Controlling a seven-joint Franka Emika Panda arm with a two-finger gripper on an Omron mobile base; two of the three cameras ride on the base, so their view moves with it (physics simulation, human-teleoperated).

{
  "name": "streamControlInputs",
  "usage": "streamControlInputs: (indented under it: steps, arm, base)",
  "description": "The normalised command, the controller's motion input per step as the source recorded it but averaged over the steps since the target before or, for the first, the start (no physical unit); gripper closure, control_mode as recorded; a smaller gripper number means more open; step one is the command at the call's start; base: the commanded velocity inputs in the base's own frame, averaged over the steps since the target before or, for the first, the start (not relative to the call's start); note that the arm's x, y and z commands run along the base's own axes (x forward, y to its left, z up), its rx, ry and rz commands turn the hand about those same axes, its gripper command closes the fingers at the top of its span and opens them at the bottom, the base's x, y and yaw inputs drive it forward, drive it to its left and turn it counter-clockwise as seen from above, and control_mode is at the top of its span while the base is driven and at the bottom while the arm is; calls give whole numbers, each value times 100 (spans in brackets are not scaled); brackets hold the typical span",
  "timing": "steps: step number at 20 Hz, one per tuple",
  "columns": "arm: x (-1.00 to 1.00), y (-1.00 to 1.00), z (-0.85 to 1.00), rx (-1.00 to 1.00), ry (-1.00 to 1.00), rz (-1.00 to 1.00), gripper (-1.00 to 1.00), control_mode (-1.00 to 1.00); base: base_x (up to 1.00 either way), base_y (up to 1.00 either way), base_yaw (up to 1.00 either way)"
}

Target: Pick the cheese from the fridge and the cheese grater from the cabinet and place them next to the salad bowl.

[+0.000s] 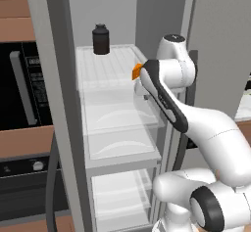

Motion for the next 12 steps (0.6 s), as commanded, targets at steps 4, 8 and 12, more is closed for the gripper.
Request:
streamControlInputs:
  steps: [4,8,12]
  arm:
    - [0,26,8,0,-20,-29,-100,-100]
    - [-8,0,11,-8,-45,-17,-100,-100]
    - [-6,0,38,-6,-26,-12,-100,-100]
  base:
    - [0,0,0]
    - [0,0,0]
    - [0,0,0]
